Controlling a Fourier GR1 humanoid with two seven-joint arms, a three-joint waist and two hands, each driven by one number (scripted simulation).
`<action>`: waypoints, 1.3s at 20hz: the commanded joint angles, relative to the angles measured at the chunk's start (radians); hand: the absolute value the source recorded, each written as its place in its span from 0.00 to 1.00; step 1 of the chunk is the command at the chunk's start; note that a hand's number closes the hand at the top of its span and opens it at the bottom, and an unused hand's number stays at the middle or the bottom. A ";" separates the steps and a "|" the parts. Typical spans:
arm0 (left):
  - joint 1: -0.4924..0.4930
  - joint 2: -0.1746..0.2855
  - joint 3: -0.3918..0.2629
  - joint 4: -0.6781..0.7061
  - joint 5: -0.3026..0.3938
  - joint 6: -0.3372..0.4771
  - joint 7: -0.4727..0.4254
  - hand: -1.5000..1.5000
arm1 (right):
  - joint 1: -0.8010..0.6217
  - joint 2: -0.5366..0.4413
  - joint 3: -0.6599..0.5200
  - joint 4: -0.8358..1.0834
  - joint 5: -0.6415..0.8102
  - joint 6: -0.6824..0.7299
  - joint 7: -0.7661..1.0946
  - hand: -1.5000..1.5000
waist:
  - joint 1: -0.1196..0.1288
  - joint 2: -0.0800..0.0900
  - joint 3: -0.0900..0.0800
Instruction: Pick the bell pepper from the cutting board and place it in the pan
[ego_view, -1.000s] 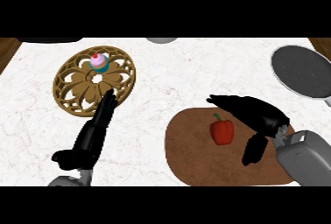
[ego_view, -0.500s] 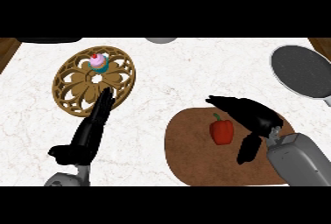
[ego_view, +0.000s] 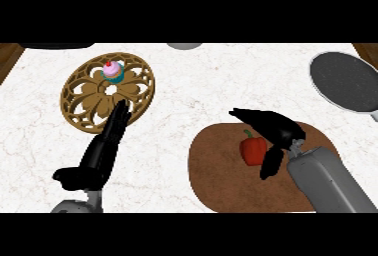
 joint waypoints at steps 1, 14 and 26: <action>0.035 0.009 0.032 -0.066 0.000 -0.024 0.029 0.50 | 0.022 0.030 -0.026 0.006 0.043 0.031 0.008 0.00 | -0.001 -0.001 0.000; 0.047 -0.044 0.006 -0.066 -0.047 -0.025 0.021 0.50 | -0.036 0.052 0.041 0.192 0.249 -0.109 -0.234 1.00 | 0.000 0.000 0.000; -0.016 -0.050 0.044 -0.014 -0.048 -0.028 0.042 0.50 | 0.014 0.033 -0.191 0.083 0.271 -0.357 -0.107 1.00 | -0.014 -0.001 0.000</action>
